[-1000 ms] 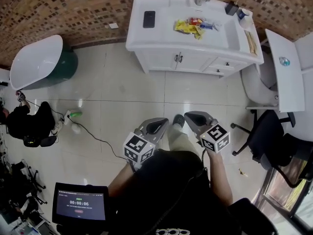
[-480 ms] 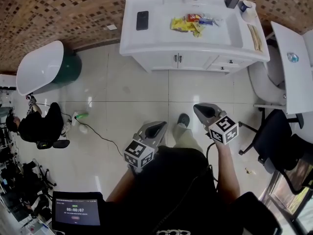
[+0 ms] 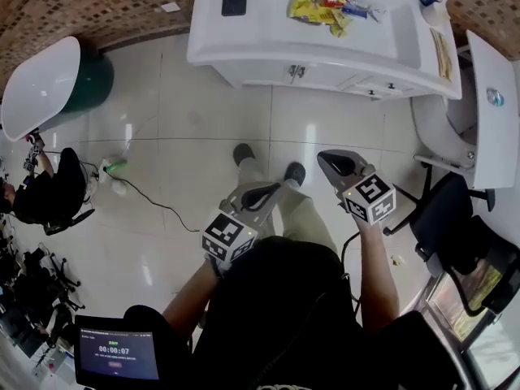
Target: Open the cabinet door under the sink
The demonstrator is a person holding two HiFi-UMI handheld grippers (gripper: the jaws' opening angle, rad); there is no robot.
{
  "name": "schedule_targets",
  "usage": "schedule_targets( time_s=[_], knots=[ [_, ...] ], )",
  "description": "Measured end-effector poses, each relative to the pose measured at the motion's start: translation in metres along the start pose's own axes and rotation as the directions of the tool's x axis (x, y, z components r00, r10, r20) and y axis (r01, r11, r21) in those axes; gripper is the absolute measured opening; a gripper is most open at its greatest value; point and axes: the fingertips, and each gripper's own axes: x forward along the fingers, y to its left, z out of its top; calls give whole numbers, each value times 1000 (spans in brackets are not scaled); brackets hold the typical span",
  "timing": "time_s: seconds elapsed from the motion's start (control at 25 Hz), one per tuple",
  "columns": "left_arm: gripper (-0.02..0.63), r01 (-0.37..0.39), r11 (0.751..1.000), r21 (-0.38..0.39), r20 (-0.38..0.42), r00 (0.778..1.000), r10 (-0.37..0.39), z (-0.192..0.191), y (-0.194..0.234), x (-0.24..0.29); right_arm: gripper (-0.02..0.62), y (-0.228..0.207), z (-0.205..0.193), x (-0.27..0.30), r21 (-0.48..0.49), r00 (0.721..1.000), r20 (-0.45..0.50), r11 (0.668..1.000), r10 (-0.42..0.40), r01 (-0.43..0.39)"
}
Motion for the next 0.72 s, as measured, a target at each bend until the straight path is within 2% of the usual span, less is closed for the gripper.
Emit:
schedule_targets(
  time_s=[0.32, 0.48, 0.72],
  knots=[
    [15, 1, 1000, 4, 9, 1000, -1, 5, 65, 12, -9, -35, -12, 78, -12, 996, -41, 997, -78, 77],
    [15, 9, 1000, 3, 26, 1000, -9, 11, 94, 32, -9, -86, -33, 123, 25, 979, -63, 981, -191, 193],
    [15, 52, 999, 11, 45, 998, -52, 16, 127, 67, -9, -156, -60, 167, 133, 942, -56, 933, -331, 336]
  ],
)
